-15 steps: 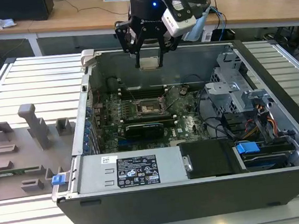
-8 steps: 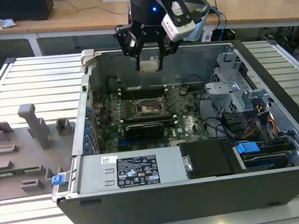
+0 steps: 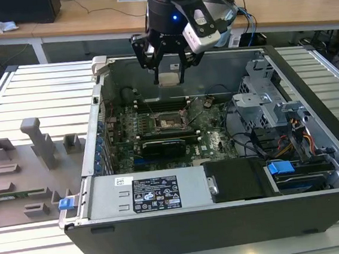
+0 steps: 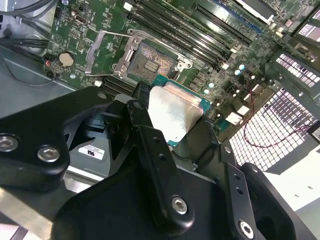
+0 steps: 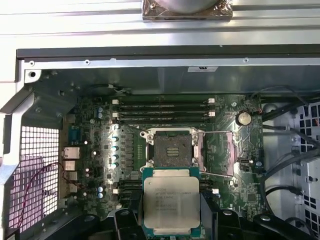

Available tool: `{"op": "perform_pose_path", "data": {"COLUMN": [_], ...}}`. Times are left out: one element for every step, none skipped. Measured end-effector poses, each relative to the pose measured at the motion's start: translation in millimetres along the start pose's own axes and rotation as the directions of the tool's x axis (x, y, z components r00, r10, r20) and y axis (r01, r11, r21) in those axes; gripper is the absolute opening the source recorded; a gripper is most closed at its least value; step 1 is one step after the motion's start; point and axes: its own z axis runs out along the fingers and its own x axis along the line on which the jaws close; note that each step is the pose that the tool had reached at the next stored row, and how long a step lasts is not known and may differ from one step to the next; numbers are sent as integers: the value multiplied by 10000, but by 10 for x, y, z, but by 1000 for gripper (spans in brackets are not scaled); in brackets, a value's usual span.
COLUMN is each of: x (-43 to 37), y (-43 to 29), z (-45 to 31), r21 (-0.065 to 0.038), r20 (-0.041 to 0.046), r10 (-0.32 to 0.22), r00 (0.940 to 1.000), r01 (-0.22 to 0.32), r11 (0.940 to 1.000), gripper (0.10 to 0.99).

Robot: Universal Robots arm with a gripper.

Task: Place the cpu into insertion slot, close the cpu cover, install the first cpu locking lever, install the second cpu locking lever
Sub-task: 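Place the cpu into insertion slot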

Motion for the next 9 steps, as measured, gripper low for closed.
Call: {"op": "perform_pose_path", "data": {"x": [0,0,0,-1,-1,-1,-1,-1,-1], "y": [0,-1,-2,-2,-3,-3,-4,-4,-5], "z": [5,10,18,27,33,38,44,49,56], "r21": [0,0,0,-1,0,-1,-1,0,0], "r20": [0,0,0,1,0,0,0,0,0], "r10": [0,0,0,0,-1,0,0,-1,0], "r00": [10000,10000,10000,10000,10000,10000,10000,10000,10000], "r01": [0,0,0,0,1,0,0,1,0], "r11": [10000,10000,10000,10000,10000,10000,10000,10000,10000], "gripper": [541,541,541,541,541,541,541,541,541]}}
